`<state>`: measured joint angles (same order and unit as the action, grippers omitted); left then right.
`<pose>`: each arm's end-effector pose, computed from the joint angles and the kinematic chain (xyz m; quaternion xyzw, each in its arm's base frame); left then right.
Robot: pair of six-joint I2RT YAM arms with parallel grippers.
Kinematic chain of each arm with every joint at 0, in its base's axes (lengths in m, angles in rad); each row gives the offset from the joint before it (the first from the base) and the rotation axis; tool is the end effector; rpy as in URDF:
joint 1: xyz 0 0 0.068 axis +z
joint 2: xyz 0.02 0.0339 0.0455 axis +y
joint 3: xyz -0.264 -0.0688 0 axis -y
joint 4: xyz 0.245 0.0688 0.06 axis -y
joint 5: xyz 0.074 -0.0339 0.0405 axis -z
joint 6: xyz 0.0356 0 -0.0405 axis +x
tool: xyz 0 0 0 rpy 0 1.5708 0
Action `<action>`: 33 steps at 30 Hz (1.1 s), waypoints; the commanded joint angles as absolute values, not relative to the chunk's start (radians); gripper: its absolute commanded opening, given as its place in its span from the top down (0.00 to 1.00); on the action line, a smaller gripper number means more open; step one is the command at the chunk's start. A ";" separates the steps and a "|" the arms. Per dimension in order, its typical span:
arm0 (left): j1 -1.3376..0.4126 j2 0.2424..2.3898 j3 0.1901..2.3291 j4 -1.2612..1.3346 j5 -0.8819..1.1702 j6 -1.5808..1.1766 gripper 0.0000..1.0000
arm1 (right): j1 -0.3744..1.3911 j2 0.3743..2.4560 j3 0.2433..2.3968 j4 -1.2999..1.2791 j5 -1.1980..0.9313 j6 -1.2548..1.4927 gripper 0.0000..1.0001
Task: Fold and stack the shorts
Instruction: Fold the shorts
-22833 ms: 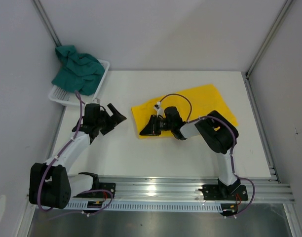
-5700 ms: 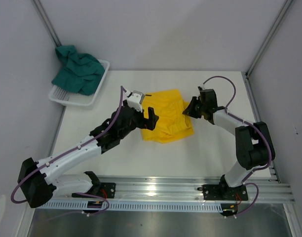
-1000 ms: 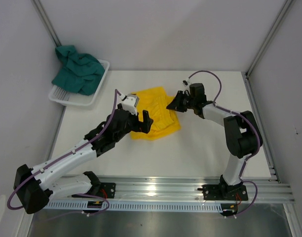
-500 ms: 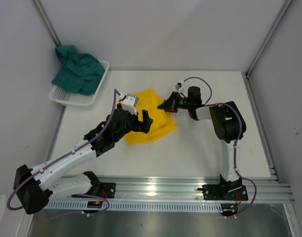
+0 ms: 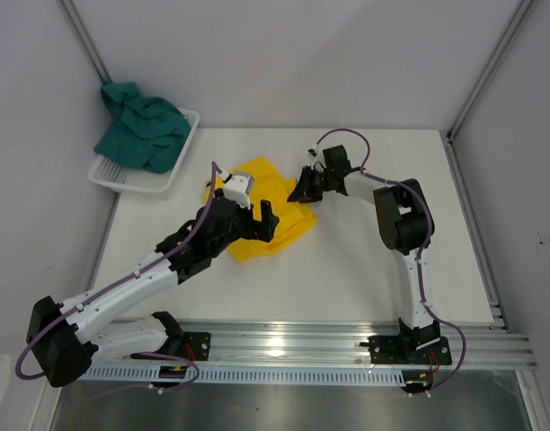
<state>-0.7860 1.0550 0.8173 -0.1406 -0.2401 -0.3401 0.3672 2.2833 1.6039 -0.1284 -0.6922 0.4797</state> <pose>0.1777 -0.1659 0.3037 0.1161 0.8160 -0.2138 0.5243 0.4501 0.1975 0.1327 -0.0770 0.8788 0.4309 0.1899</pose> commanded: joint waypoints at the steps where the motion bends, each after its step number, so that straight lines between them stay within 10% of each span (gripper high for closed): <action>1: -0.762 1.063 0.839 -0.120 -0.247 -0.353 0.01 | 0.376 2.332 1.643 -0.278 -0.566 0.364 0.94; 6: -0.703 1.107 0.870 -0.167 -0.247 -0.396 0.01 | 0.376 2.298 1.648 -0.302 -0.486 0.296 0.39; 13: -0.506 1.233 0.960 -0.196 -0.167 -0.416 0.01 | 0.353 2.059 1.484 -0.190 -0.448 0.356 0.11; 33: -0.345 1.977 1.641 -0.402 0.254 0.069 0.01 | 0.704 1.534 0.913 -0.150 0.220 1.064 0.01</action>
